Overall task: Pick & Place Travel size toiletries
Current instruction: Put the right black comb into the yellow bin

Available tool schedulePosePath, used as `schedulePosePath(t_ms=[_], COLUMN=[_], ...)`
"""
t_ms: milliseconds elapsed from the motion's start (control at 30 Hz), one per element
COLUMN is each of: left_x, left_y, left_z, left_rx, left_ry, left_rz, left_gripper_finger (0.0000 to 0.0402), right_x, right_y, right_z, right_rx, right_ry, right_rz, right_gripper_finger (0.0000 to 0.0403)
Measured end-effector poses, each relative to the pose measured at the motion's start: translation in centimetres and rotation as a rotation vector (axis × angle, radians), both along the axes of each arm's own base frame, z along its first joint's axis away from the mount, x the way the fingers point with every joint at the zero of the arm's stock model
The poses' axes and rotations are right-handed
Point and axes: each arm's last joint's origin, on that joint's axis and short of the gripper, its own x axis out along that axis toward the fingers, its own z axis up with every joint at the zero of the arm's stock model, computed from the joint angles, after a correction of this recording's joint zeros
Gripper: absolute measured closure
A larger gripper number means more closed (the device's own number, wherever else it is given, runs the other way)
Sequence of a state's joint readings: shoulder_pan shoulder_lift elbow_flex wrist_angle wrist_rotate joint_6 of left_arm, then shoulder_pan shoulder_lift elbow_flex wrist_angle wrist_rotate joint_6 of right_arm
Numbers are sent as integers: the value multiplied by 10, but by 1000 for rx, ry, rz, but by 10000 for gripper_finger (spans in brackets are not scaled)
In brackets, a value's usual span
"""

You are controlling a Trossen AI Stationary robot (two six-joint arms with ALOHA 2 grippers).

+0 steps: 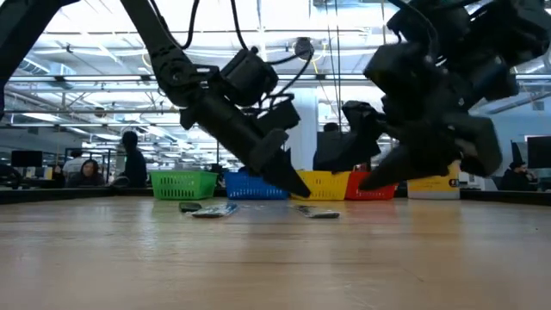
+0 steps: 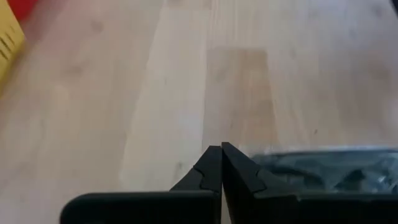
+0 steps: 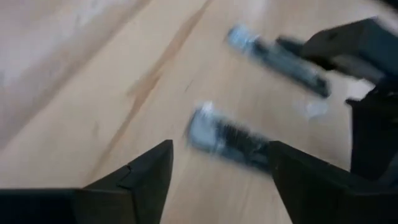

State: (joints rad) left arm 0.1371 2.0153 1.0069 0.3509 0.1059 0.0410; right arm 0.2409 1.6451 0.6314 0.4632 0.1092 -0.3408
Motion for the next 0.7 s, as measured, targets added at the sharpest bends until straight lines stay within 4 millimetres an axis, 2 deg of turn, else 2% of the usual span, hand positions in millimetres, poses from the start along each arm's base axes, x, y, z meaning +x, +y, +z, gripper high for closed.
schedulePosePath(t_ms=[133, 300, 467, 567, 700], left_x=[0, 1, 0, 0, -6], left_y=[-1, -1, -1, -1, -3], left_z=[-6, -14, -15, -14, -1], left_rx=[-22, -30, -30, -28, -33], left_ry=[16, 33, 47, 41, 71], left_rz=[13, 12, 13, 14, 15], left_gripper_finger=[387, 392, 395, 387, 394], right_x=[0, 0, 5, 13, 16], right_y=[4, 2, 3, 3, 3], right_z=[-1, -1, -12, -19, -20], right_rx=[-112, -247, -382, -424, -434], right_ry=[45, 39, 25, 33, 38], right_rz=[28, 123, 202, 195, 174], right_gripper_finger=[134, 136, 137, 138, 138])
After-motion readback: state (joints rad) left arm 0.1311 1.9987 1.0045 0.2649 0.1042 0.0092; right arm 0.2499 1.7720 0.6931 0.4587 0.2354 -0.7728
